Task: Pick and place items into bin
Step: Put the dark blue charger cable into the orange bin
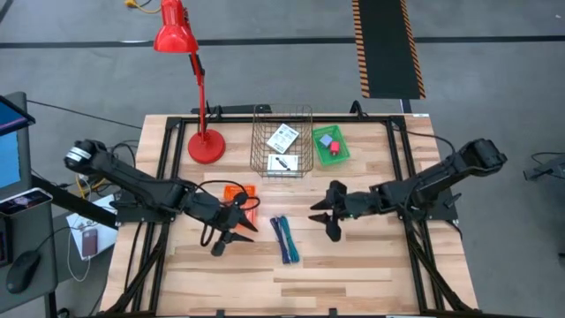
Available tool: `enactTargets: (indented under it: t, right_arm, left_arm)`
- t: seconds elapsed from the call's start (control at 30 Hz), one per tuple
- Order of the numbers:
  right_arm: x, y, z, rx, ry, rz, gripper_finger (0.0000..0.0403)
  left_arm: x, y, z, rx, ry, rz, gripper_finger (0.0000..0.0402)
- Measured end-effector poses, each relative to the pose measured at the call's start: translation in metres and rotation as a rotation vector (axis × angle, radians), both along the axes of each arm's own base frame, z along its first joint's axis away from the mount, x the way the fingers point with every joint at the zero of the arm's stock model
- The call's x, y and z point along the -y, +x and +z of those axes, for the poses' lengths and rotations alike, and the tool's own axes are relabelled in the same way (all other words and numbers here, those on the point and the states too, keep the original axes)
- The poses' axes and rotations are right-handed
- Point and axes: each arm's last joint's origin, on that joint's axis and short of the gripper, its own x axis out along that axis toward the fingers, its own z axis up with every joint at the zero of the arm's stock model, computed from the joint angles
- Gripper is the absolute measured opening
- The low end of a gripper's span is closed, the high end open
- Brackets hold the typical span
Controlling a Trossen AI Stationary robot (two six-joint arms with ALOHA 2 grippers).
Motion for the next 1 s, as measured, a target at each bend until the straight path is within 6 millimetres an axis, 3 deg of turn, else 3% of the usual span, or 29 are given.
enactTargets:
  t: [0.33, 0.63, 1.0]
  right_arm:
    - [-0.043, -0.022, -0.005, -0.018, -0.035, -0.054, 0.0120]
    - [-0.074, -0.042, -0.006, -0.009, 0.011, -0.028, 0.0109]
    - [-0.088, -0.057, -0.007, 0.001, -0.037, -0.018, 0.0108]
  left_arm:
    - [0.006, 0.019, -0.026, -0.087, 0.047, -0.005, 0.0130]
    - [0.014, 0.042, -0.023, -0.080, 0.463, -0.198, 0.0130]
    - [0.035, 0.100, -0.015, -0.286, 0.741, -0.372, 0.0130]
